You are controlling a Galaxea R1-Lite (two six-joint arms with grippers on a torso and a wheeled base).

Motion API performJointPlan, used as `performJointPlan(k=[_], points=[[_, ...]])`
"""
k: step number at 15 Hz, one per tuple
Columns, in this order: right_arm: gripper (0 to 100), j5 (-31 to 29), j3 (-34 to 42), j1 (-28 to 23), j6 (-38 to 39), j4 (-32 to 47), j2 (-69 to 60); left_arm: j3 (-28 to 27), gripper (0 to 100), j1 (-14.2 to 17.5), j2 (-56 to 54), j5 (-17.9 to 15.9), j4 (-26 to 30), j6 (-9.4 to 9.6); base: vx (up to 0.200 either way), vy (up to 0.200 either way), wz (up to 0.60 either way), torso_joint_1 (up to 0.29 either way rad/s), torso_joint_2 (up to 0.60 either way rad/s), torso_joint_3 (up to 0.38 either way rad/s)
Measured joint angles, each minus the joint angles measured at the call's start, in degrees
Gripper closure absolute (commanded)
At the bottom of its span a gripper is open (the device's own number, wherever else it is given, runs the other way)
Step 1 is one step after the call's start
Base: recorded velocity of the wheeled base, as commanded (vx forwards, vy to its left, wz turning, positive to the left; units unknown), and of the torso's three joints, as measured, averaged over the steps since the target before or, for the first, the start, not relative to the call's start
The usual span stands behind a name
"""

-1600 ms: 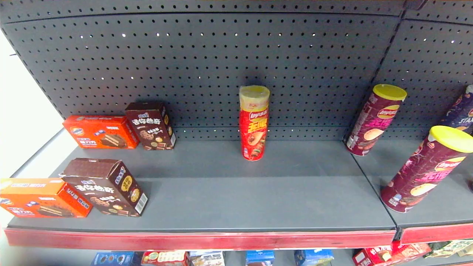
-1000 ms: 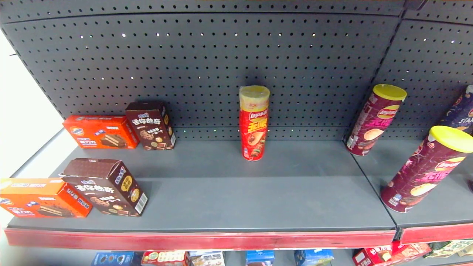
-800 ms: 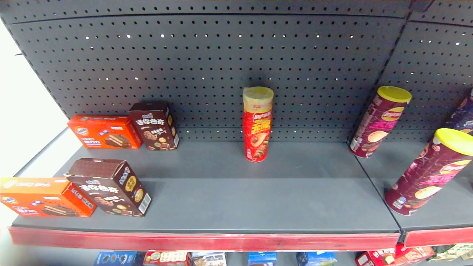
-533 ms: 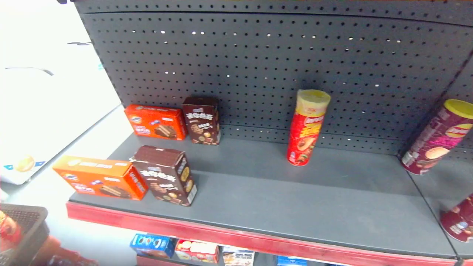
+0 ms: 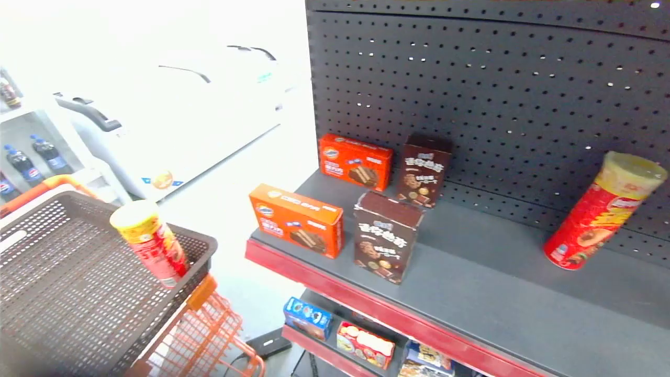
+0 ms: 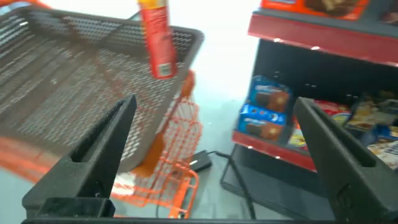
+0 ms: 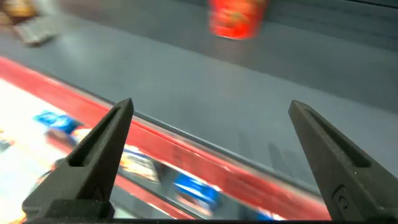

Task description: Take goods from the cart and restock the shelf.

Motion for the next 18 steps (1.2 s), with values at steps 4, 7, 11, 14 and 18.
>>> performJointPlan(k=[4,7,11,14,18], points=[[0,-0.01,0.0,0.0,0.02,0.02,0.0,0.0,0,0.0,0.0,-0.17,-0.02,0.37,0.0,0.0,0.0,0.0,0.0,0.0],[0,-0.01,0.0,0.0,0.04,0.02,0.0,0.0,0,0.0,0.0,-0.22,0.04,0.35,0.0,0.0,0.0,0.0,0.0,0.0],[0,-0.01,0.0,-0.01,0.0,0.02,0.0,-2.66,0,0.07,0.3,0.16,0.63,1.69,0.0,0.0,0.0,0.0,0.0,0.0],[0,-0.01,0.0,0.0,0.04,0.02,0.0,-9.74,0,0.16,7.74,3.22,3.1,2.46,0.0,0.0,0.0,0.0,0.0,0.0],[0,-0.01,0.0,0.0,0.04,0.02,0.0,-18.86,0,2.41,29.75,7.33,0.24,2.0,0.0,0.0,0.0,0.0,0.0,0.0]])
